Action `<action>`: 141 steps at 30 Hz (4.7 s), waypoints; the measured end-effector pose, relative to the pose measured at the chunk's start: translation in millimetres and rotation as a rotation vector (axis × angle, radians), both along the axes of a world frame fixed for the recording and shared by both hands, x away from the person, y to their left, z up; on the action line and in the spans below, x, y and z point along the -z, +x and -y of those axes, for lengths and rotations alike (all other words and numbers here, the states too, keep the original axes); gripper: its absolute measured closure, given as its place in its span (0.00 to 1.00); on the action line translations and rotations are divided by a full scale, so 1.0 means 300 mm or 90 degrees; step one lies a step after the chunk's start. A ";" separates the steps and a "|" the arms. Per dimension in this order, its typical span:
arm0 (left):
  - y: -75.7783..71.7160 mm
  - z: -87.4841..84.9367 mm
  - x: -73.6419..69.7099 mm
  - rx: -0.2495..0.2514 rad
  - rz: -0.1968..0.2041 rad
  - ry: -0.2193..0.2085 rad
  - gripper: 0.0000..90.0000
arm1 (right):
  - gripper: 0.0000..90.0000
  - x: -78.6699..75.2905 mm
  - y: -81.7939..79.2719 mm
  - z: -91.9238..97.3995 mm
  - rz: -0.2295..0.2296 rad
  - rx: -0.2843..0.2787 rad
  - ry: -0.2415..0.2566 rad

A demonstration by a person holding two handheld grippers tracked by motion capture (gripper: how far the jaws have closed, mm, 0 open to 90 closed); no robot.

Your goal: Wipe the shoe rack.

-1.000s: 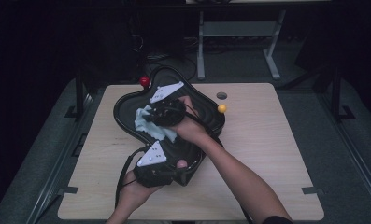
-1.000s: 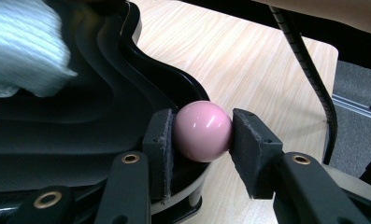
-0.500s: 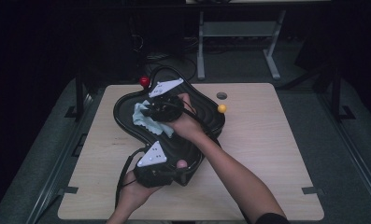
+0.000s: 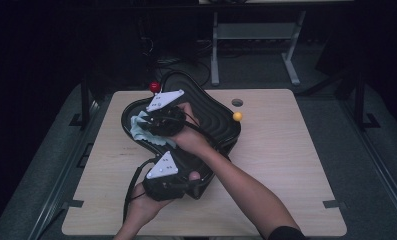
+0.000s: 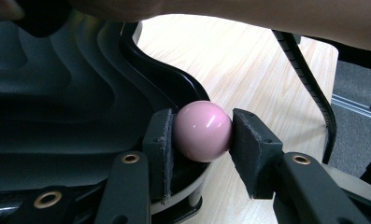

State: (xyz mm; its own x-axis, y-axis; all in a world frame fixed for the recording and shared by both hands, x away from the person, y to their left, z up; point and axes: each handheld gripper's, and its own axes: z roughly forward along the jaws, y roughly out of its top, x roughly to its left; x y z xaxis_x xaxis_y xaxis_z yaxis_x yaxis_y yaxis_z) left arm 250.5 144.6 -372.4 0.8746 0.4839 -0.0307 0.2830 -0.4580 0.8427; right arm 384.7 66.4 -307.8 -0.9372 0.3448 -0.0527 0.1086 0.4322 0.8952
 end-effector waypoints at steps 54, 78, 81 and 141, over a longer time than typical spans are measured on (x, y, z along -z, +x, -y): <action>-0.005 -0.007 0.001 -0.001 -0.003 -0.003 0.67 | 0.87 0.005 0.178 0.132 -0.036 0.149 0.029; -0.004 -0.007 0.001 0.000 -0.002 -0.002 0.67 | 0.87 0.066 0.098 0.228 -0.057 0.109 0.011; -0.004 -0.007 0.000 -0.001 -0.002 -0.001 0.67 | 0.86 0.071 0.069 0.220 -0.052 0.089 0.008; -0.012 -0.010 0.001 -0.005 0.001 0.002 0.67 | 0.86 0.240 0.031 0.629 -0.125 0.214 -0.026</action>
State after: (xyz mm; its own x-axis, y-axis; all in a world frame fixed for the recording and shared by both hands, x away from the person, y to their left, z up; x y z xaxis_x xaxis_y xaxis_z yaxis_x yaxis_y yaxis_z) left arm 246.8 147.5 -372.6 0.8704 0.4915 -0.0281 0.2857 -0.4577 0.8419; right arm 394.0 -122.3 -379.8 -0.7660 0.6357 0.0960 0.4177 0.3786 0.8259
